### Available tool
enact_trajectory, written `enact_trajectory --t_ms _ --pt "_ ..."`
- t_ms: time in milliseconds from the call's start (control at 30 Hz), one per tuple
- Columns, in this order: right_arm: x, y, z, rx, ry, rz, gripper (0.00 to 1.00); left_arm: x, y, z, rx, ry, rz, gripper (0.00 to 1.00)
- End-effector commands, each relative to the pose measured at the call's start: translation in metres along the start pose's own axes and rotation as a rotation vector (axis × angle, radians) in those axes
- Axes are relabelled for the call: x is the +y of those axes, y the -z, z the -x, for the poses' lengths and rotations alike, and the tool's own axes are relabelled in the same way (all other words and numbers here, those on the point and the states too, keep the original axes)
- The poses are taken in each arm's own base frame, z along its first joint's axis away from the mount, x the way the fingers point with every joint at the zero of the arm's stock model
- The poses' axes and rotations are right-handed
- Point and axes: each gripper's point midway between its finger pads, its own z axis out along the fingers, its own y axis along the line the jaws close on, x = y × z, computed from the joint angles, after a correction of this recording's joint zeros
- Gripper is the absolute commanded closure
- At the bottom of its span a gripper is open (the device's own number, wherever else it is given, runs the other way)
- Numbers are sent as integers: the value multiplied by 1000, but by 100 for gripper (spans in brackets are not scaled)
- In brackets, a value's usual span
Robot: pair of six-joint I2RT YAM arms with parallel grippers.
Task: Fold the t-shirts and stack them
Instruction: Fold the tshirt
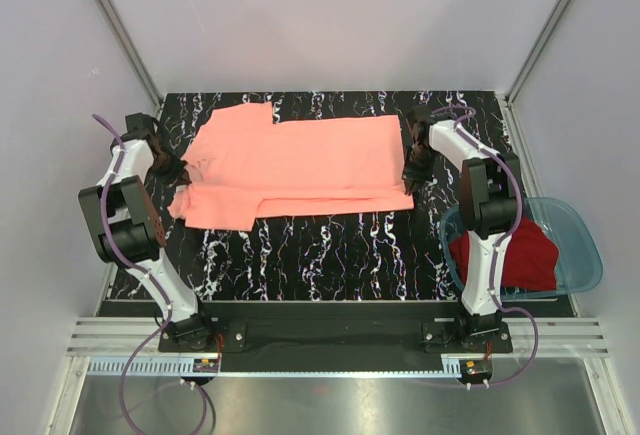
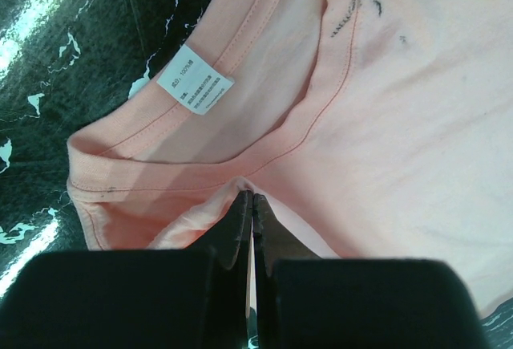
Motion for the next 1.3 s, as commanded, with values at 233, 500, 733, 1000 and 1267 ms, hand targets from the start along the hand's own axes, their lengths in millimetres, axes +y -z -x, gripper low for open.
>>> enact_trajectory --t_ms 233,500,733,1000,1267 --pt "-1 4 30 -40 -31 -1 96 -16 2 21 -50 -25 -44 100" --pt "2 1 43 -41 -51 8 85 -18 1 26 -60 -27 -51 100" --pt "-10 51 44 -114 -4 -20 39 -26 41 42 -147 -51 -40 57" --pt "22 55 -5 -53 0 168 47 -56 103 -15 -200 -172 -203 50" --pt "33 30 6 -82 6 197 90 -59 58 -109 26 -234 -331 87"
